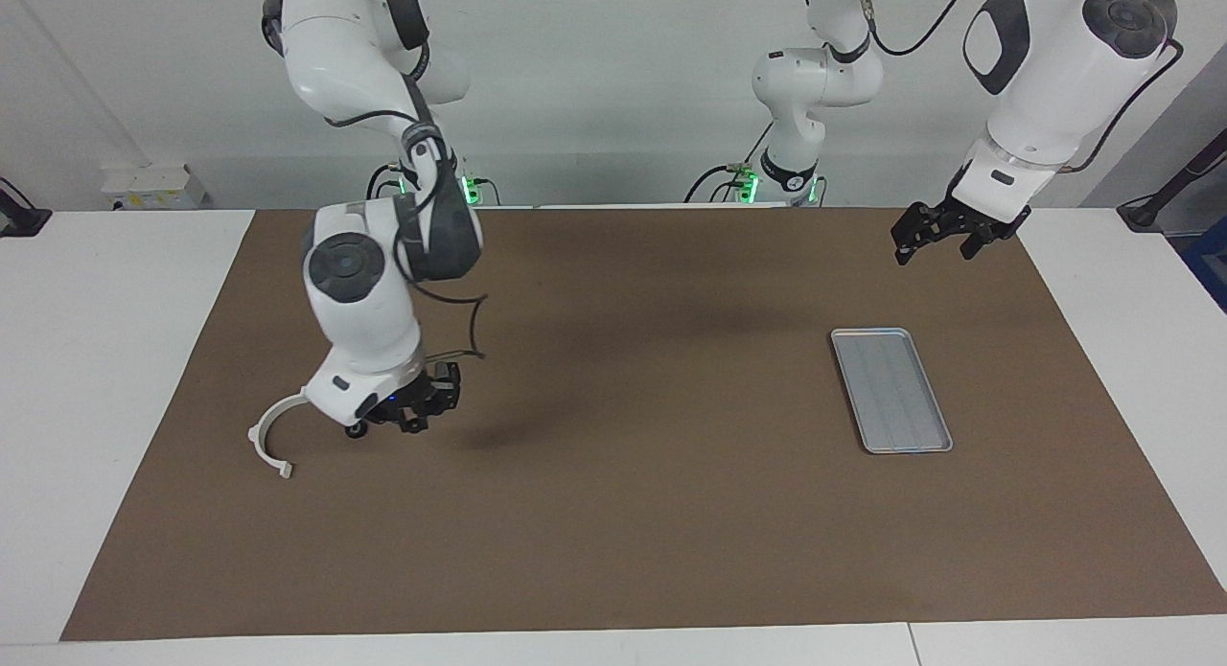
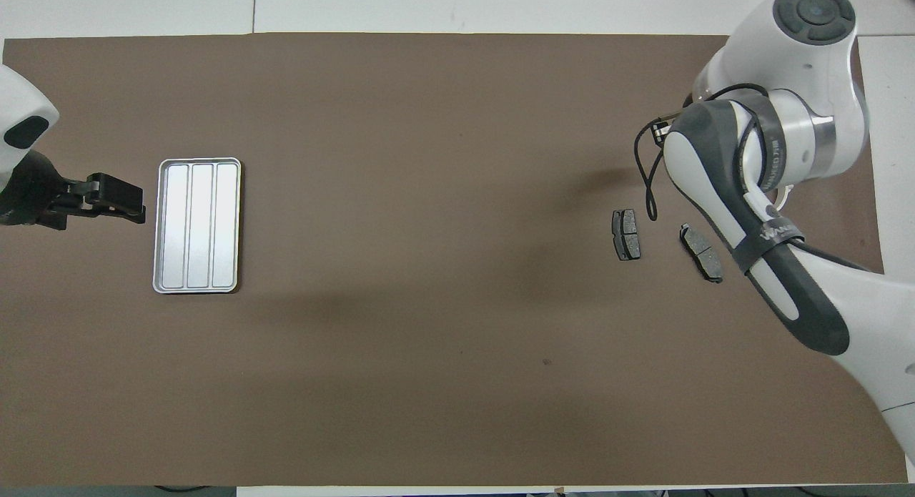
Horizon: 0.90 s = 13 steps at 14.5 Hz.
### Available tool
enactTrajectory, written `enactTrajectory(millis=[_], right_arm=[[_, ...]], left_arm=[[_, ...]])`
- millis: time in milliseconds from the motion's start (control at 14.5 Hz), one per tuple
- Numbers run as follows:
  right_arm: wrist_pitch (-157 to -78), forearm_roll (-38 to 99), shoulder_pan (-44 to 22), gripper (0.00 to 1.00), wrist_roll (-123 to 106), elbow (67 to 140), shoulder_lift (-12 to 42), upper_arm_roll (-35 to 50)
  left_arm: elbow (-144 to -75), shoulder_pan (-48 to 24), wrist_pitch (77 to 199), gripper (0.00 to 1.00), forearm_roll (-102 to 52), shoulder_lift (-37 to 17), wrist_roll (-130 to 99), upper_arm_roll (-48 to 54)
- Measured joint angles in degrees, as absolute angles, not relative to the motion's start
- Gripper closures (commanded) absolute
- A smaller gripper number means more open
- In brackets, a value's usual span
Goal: Place bearing gear from tray to pile
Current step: 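Carry the gear with the right gripper beside the other gear near the pads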
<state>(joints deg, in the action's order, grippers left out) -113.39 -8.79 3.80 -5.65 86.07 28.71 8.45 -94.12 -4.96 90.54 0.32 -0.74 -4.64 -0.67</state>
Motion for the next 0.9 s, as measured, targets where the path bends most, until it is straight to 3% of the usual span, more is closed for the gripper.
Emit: enactTrajectory(millis=[207, 344, 895], right_arm=[[-124.59, -8.57, 6.86, 1.00, -9.41, 96.50, 26.80, 8.50], [-127.03, -8.52, 6.68, 1.00, -9.21, 100.58, 25.80, 8.83], [-130.81, -7.27, 5.90, 1.00, -5.15, 104.82, 24.97, 9.22]], left_arm=[[-94.12, -4.94, 90.54, 0.00, 0.32, -0.72, -4.64, -0.76], [-94.12, -4.92, 90.54, 0.00, 0.32, -0.72, -4.64, -0.83], [-94.12, -4.92, 90.54, 0.00, 0.32, -0.72, -4.64, -0.83]])
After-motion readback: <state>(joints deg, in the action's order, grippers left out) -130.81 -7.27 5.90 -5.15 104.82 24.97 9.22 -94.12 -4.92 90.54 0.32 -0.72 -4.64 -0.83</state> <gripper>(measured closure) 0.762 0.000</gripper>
